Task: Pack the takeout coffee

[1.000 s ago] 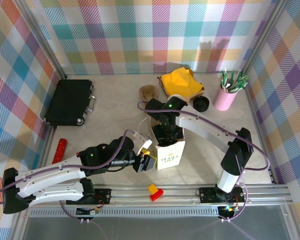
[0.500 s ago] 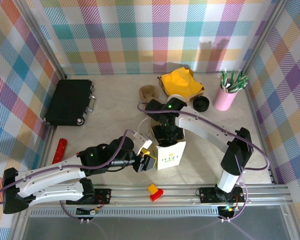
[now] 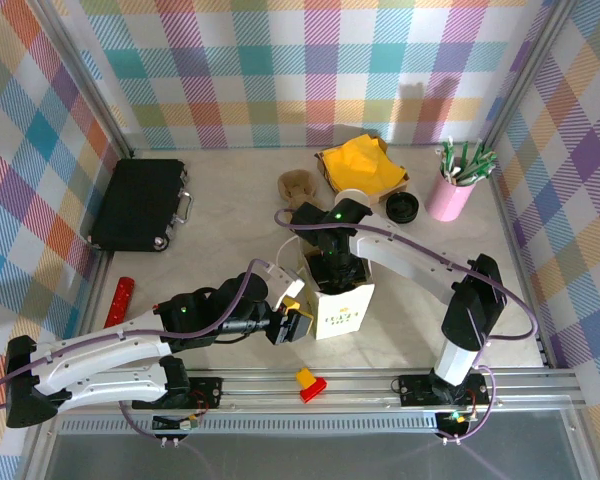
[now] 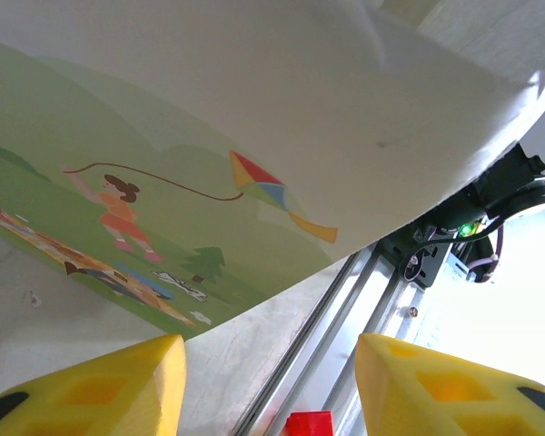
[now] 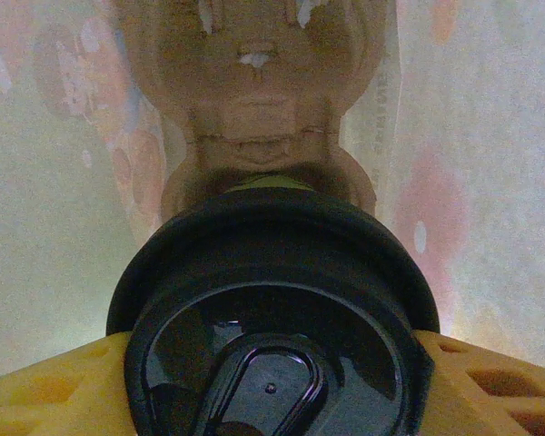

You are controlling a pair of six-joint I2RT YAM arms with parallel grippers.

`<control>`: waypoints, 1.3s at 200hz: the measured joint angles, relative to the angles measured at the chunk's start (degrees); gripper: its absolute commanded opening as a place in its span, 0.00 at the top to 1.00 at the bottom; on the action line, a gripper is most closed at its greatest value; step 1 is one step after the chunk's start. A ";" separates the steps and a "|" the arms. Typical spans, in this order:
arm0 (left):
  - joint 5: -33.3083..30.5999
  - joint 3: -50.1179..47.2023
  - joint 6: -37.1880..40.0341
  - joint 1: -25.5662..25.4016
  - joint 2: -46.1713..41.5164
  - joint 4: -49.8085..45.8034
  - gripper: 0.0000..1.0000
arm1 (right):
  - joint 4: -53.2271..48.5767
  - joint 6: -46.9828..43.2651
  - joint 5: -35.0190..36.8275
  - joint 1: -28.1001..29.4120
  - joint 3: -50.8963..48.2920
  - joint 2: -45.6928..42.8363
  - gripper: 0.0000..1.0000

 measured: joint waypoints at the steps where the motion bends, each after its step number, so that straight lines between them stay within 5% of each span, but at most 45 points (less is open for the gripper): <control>1: 0.00 0.00 0.00 0.00 0.00 0.00 0.48 | 0.00 0.00 0.00 0.00 0.00 0.00 0.43; 260: -0.15 0.00 -0.02 0.00 -0.02 -0.15 0.48 | 3.76 0.02 -0.22 0.00 -4.44 -0.83 0.44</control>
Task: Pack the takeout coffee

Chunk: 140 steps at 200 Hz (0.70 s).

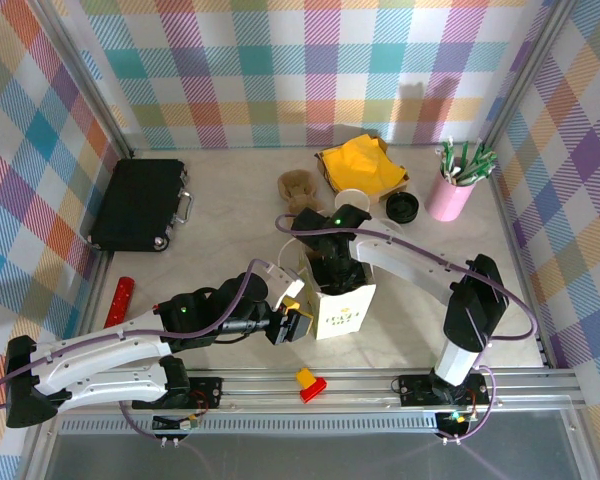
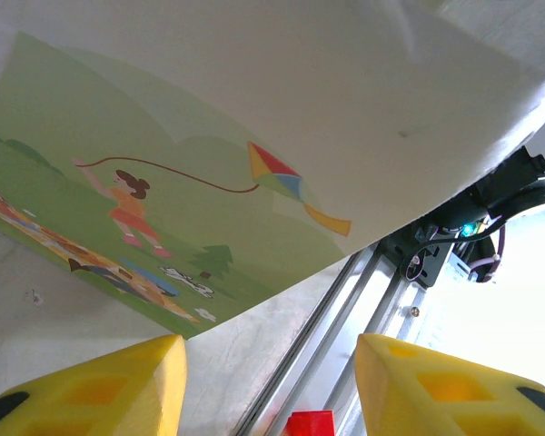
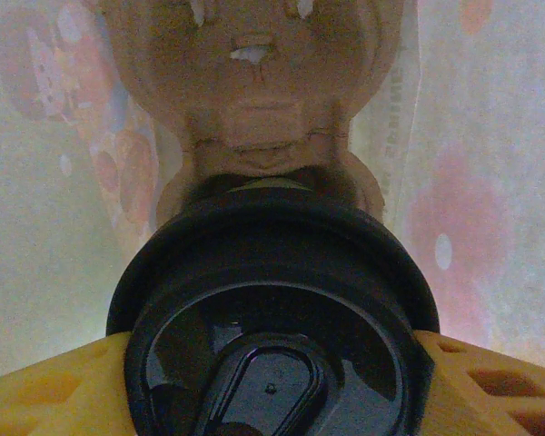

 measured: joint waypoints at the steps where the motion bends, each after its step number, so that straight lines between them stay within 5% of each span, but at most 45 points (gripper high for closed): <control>1: 0.00 0.00 0.00 0.00 0.00 0.00 0.48 | 0.02 0.00 0.00 0.00 -0.02 0.00 0.44; 140: 0.02 0.00 0.00 0.00 0.00 -0.02 0.48 | 2.25 -0.02 0.00 0.00 -2.45 -1.05 0.44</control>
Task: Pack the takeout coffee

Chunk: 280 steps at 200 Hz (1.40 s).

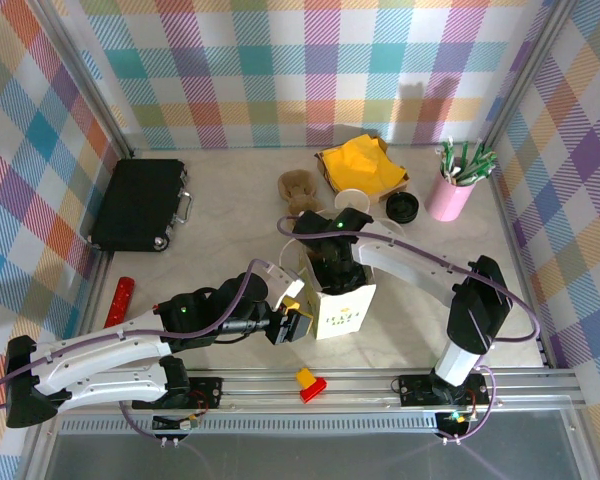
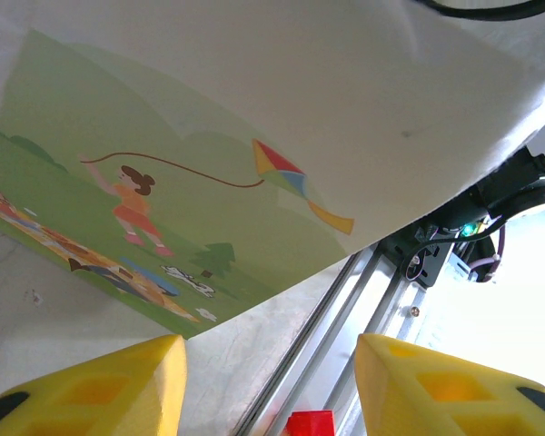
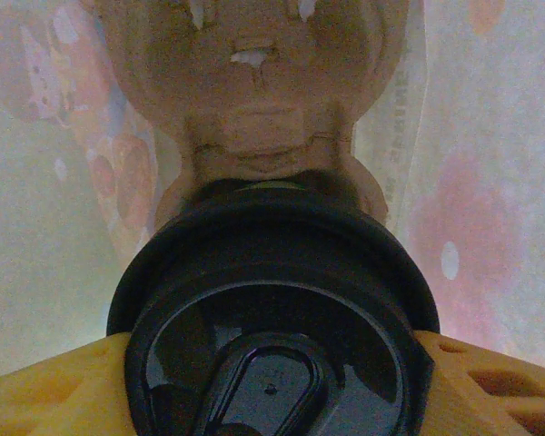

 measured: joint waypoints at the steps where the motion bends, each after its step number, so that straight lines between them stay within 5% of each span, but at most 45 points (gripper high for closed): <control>1: -0.02 0.00 0.00 0.00 0.00 0.00 0.48 | 0.00 0.02 0.00 0.00 0.00 0.00 0.44; 280: -0.04 0.00 -0.20 0.00 -0.28 -0.17 0.49 | 3.82 0.02 -0.39 -0.17 -3.65 -1.27 0.44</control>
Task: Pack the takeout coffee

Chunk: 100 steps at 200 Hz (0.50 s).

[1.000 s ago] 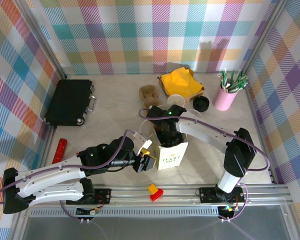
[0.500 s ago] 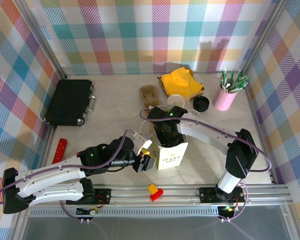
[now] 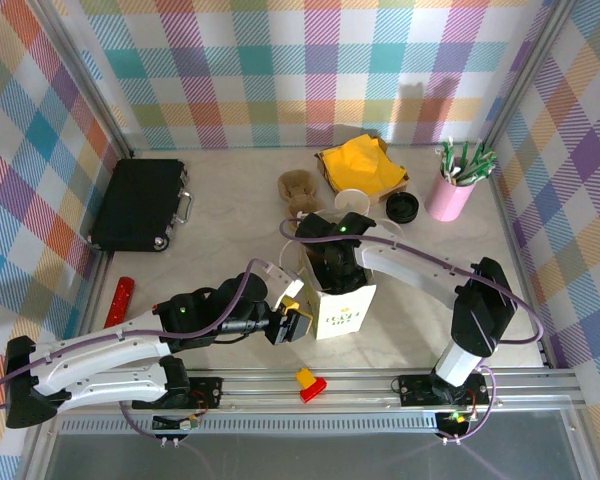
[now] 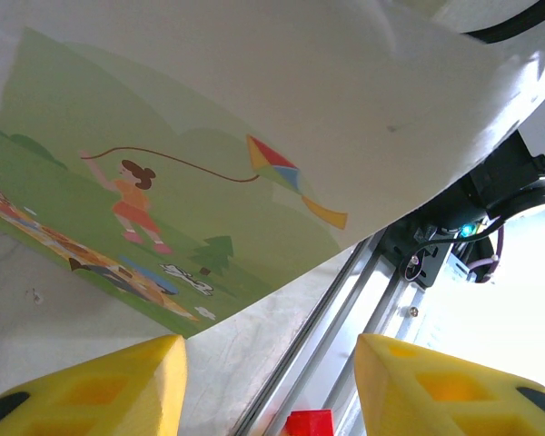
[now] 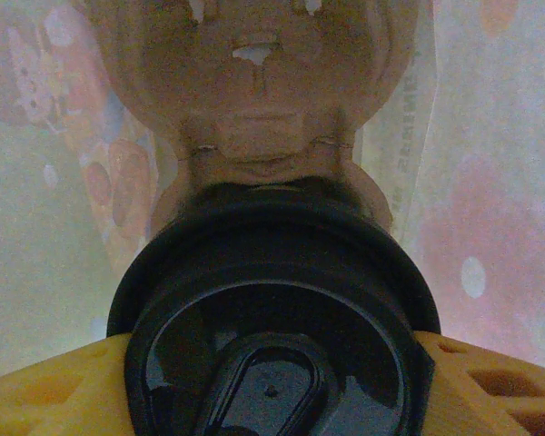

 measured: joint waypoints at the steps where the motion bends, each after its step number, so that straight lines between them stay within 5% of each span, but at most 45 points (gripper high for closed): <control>1: 0.00 0.00 0.00 0.00 0.00 0.00 0.49 | 0.00 0.00 -0.02 0.00 0.00 0.00 0.44; 100: -0.02 0.00 0.00 0.00 -0.42 0.00 0.49 | -0.13 0.00 -0.04 0.00 0.26 0.37 0.44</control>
